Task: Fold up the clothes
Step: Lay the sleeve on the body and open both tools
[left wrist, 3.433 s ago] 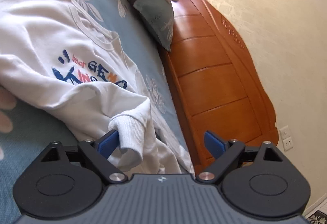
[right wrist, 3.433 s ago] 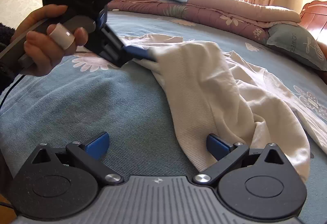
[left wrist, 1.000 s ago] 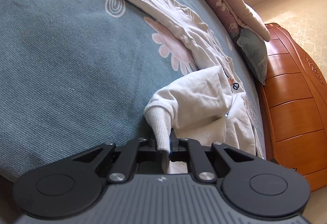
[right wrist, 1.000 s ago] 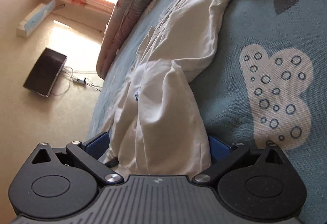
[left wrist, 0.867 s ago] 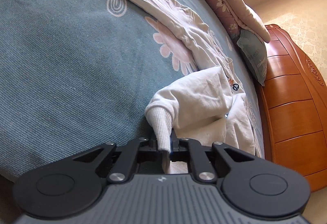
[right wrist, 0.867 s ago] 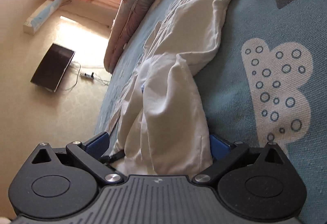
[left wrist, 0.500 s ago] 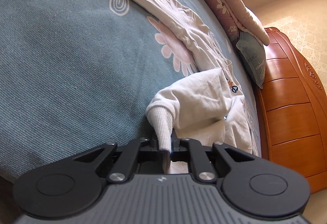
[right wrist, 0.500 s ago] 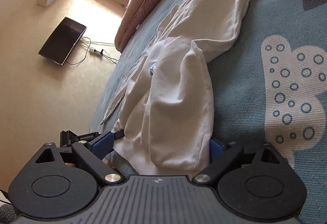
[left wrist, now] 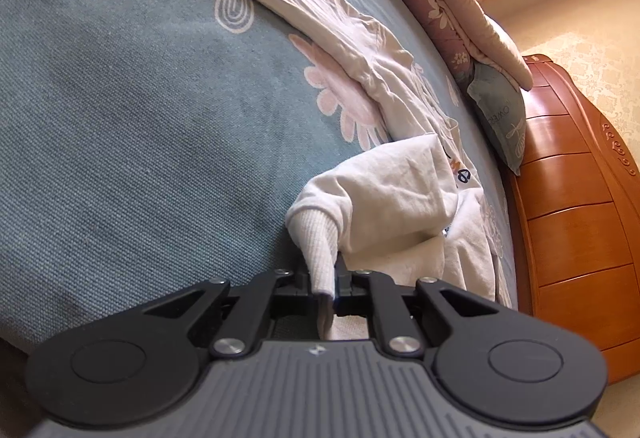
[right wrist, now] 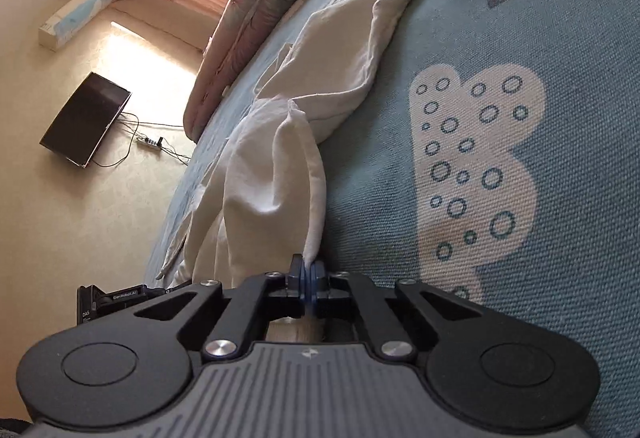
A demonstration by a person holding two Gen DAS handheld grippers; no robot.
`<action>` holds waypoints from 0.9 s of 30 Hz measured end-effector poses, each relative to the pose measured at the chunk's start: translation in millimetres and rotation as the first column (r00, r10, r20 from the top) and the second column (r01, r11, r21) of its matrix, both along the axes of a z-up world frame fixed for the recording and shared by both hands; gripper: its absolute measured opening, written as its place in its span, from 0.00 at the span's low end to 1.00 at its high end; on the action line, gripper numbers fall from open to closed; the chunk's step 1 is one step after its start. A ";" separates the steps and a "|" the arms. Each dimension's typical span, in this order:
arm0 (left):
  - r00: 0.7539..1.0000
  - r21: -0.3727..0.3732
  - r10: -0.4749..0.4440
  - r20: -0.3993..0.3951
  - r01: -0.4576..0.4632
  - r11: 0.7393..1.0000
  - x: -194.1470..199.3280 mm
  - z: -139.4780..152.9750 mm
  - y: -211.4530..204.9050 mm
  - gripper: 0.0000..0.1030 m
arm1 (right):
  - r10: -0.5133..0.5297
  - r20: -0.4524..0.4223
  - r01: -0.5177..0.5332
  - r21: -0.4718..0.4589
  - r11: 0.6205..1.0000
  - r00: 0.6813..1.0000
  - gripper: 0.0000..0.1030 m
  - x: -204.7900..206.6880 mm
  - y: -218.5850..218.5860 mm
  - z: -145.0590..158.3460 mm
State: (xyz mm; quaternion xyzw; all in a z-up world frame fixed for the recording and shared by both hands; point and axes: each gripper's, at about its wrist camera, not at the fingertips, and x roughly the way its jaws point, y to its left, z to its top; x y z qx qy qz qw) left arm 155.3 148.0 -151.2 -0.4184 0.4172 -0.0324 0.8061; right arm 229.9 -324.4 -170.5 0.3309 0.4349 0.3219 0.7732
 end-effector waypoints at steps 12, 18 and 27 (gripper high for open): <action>0.978 0.044 -0.153 0.141 0.148 0.988 -37.3 76.5 -26.6 0.06 | -0.008 0.097 0.020 -0.117 0.993 0.995 0.05 -31.3 -30.7 69.3; 0.969 0.089 -0.238 0.072 0.231 0.969 -45.4 73.4 -44.0 0.06 | -0.001 0.066 0.014 -0.201 0.980 0.998 0.06 -38.0 -50.6 78.6; 0.967 0.114 -0.249 0.052 0.242 0.963 -47.0 74.3 -44.9 0.06 | -0.025 0.060 0.034 -0.140 0.990 0.998 0.06 -51.5 -58.3 76.1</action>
